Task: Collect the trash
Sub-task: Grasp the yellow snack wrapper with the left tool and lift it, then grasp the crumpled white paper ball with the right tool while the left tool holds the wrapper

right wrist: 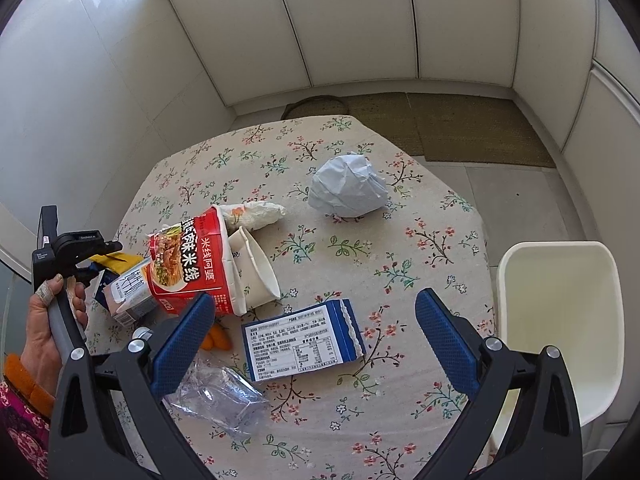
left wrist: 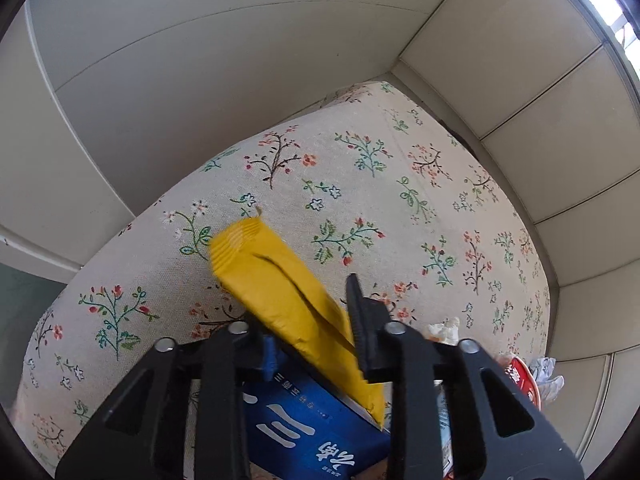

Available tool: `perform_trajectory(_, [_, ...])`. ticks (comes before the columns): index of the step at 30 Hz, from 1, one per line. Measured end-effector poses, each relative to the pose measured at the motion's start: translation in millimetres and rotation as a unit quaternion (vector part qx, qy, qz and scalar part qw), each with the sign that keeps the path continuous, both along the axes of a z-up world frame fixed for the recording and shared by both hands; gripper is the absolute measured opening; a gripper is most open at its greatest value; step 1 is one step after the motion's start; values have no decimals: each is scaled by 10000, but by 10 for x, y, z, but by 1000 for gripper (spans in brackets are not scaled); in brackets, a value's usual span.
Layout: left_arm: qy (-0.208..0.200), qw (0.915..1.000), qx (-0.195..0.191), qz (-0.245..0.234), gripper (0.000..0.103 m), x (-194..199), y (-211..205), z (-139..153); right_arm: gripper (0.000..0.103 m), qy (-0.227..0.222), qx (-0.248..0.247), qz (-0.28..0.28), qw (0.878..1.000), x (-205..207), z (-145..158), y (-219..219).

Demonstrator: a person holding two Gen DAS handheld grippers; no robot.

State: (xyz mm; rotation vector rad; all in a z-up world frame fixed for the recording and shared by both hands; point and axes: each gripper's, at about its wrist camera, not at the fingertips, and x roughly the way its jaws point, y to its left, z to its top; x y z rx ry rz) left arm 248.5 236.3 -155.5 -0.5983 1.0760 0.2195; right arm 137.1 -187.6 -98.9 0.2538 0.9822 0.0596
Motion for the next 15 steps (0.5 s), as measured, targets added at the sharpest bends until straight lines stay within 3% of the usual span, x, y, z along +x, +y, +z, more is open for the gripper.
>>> perform_trajectory(5, [-304, 9984, -44, -466, 9, -32, -204, 219, 97, 55, 4, 56, 10000, 25, -27, 40])
perform_trajectory(8, [-436, 9956, 119, -815, 5, -52, -405, 383, 97, 76, 42, -33, 10000, 40, -13, -8])
perform_trajectory(12, [-734, 9912, 345, -1047, 4, -185, -612, 670, 97, 224, 479, -361, 9979, 116, -4, -235])
perform_trajectory(15, [-1092, 9863, 356, -1186, 4, -327, -724, 947, 97, 261, 494, -755, 9956, 227, 31, -419])
